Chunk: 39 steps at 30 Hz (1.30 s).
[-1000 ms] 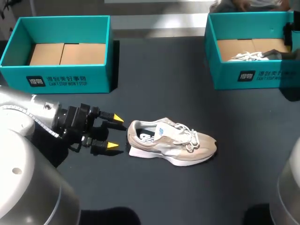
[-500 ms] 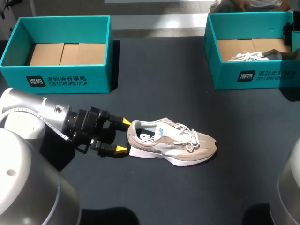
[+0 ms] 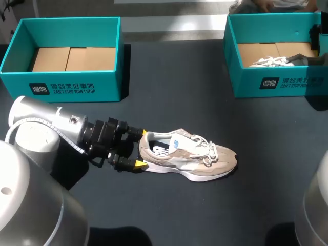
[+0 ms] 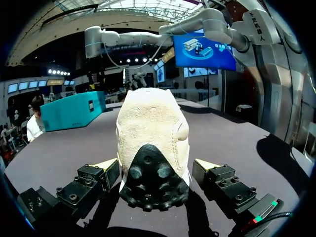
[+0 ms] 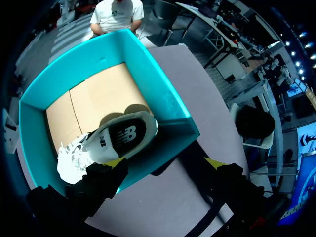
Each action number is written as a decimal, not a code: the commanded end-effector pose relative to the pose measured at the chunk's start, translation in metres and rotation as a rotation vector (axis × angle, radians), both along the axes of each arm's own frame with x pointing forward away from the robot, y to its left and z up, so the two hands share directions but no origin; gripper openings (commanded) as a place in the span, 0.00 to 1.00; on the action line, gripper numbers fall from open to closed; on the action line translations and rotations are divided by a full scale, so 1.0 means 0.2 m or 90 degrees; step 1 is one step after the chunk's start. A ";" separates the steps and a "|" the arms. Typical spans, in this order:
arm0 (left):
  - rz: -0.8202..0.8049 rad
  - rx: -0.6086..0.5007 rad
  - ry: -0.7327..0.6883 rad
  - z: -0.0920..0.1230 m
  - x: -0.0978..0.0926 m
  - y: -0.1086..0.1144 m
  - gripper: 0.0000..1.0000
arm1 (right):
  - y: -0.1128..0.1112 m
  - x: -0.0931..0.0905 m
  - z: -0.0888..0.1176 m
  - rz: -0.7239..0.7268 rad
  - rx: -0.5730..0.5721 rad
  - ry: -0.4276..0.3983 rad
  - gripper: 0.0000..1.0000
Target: Take the shoe out of the shoebox, open the shoe tongue, remove and reinsert the insole, then place the shoe into the shoebox
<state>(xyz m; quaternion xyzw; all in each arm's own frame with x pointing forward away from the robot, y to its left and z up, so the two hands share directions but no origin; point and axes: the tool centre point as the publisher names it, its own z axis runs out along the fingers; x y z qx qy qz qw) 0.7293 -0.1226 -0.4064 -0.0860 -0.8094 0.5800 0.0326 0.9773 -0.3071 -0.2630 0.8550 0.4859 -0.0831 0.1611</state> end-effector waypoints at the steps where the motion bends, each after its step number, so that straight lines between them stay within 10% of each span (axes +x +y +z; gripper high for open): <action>1: 0.004 -0.002 0.000 -0.03 0.01 -0.05 1.00 | 0.00 0.00 0.00 0.000 0.000 -0.001 1.00; 13: 0.010 -0.007 0.011 -0.05 0.00 -0.13 0.97 | 0.00 0.00 0.00 0.000 0.000 -0.001 1.00; 15: 0.016 -0.004 0.010 -0.05 -0.01 -0.13 0.54 | 0.00 0.00 0.00 0.000 0.000 -0.001 1.00; 19: 0.047 -0.002 0.015 -0.05 -0.01 -0.11 0.00 | 0.00 0.00 0.00 0.000 0.000 -0.001 1.00; 39: 0.183 -0.012 0.024 0.00 -0.07 0.02 0.00 | 0.00 0.00 0.00 0.000 0.000 -0.001 1.00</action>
